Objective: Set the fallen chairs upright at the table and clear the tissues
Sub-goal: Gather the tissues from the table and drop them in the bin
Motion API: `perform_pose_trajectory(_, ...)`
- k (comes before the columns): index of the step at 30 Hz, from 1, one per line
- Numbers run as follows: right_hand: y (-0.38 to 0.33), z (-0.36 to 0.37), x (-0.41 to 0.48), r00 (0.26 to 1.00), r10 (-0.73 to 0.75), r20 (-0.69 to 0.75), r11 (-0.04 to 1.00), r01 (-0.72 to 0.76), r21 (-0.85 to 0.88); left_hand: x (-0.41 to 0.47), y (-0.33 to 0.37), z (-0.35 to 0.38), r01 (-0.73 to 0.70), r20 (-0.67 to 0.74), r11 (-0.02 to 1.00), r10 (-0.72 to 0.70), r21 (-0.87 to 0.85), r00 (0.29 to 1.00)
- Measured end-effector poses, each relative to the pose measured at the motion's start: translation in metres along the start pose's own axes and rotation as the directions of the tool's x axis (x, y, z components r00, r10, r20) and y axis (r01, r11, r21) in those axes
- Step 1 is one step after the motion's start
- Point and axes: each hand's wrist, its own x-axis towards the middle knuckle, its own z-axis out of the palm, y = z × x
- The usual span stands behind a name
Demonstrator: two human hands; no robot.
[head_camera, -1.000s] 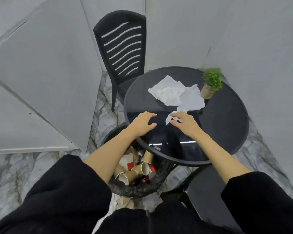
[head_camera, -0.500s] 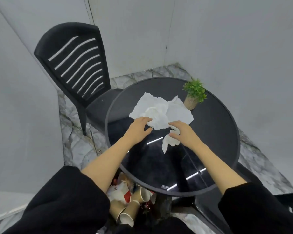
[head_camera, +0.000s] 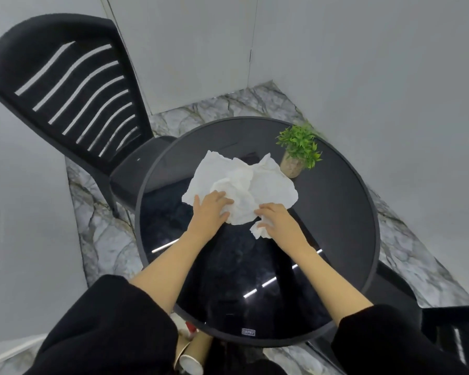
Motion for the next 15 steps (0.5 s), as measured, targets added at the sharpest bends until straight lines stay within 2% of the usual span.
perform_pose_trajectory(4, -0.005, 0.004, -0.003, 0.999, 0.007, -0.051, 1.000, -0.007, -0.009, -0.010, 0.003, 0.008, -0.028, -0.078, 0.998, 0.023, -0.064, 0.997)
perform_pose_trajectory(8, -0.012, 0.015, -0.015, 0.997, 0.020, -0.077, 1.000, -0.021, -0.015, -0.025, 0.011, 0.014, -0.046, -0.090, 0.996, 0.038, -0.081, 0.995)
perform_pose_trajectory(15, -0.033, 0.032, -0.050, 0.996, -0.002, -0.086, 0.997, 0.009, 0.074, -0.078, 0.010, 0.024, -0.036, -0.139, 0.985, 0.013, -0.167, 0.990)
